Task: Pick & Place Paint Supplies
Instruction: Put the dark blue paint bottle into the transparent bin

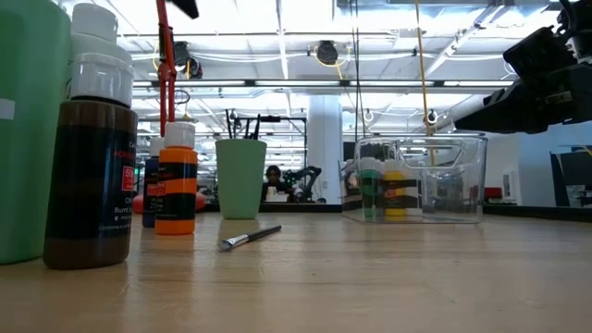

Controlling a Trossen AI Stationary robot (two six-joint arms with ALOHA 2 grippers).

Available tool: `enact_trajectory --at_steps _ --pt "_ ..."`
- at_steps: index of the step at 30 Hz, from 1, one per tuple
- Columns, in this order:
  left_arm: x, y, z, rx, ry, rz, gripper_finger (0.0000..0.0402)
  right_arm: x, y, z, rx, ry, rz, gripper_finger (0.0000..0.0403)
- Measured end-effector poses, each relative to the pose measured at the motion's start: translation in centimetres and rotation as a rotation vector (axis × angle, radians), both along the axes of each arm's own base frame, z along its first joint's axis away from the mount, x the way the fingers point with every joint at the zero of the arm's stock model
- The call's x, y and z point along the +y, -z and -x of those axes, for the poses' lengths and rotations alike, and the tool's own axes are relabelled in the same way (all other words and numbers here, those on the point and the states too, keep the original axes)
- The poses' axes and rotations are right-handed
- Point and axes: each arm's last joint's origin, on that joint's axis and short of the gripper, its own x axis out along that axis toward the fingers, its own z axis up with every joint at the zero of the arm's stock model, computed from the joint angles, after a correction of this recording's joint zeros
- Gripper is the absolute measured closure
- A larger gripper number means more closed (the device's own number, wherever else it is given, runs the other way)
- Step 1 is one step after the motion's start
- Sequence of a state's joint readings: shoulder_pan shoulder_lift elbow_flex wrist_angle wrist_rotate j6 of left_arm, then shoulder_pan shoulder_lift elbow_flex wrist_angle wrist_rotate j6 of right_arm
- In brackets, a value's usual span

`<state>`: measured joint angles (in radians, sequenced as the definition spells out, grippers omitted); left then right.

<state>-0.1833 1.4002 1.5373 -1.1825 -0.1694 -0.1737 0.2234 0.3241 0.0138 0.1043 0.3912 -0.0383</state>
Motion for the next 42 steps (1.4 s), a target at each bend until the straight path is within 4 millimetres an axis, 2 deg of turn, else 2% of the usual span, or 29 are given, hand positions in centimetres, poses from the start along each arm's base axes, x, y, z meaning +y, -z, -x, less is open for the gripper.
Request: enact_trajectory --at_steps 3,6,10,13,16,20,25,31,38,42 --pt "0.3 2.6 1.2 -0.082 0.035 -0.026 0.0208 0.0 0.0 0.0 -0.001 0.000 0.000 0.0399" --pt "1.0 4.5 2.1 -0.128 -0.017 -0.061 0.0194 0.0 0.0 0.0 -0.004 0.003 -0.013 0.0399" --pt "1.8 7.6 2.6 -0.043 -0.014 0.024 0.0163 0.0 0.0 0.0 -0.006 0.006 -0.026 0.0399" --pt "1.8 9.5 2.9 0.024 0.071 0.077 0.0137 0.0 0.0 0.0 -0.006 0.006 -0.026 0.0399" --pt "1.7 11.1 3.2 0.061 0.137 0.056 0.0116 0.0 0.0 0.0 -0.008 0.008 -0.037 0.0399" --pt "2.0 11.7 2.8 0.011 0.142 0.033 0.0101 0.0 0.0 0.0 -0.006 0.011 -0.050 0.0399" --pt "2.2 12.6 2.2 -0.001 0.137 0.035 0.0100 0.0 0.0 0.0 -0.006 0.011 -0.050 0.0399" --pt "2.5 14.0 2.4 0.045 0.149 0.047 0.0115 0.0 0.0 0.0 -0.006 0.011 -0.049 0.0399" --pt "2.8 14.6 2.4 0.032 0.117 0.054 0.0138 0.0 0.0 0.0 -0.005 0.011 -0.048 0.0399" --pt "3.0 15.2 2.6 0.039 0.105 0.056 0.0137 0.0 0.0 0.0 -0.005 0.011 -0.048 0.0399"
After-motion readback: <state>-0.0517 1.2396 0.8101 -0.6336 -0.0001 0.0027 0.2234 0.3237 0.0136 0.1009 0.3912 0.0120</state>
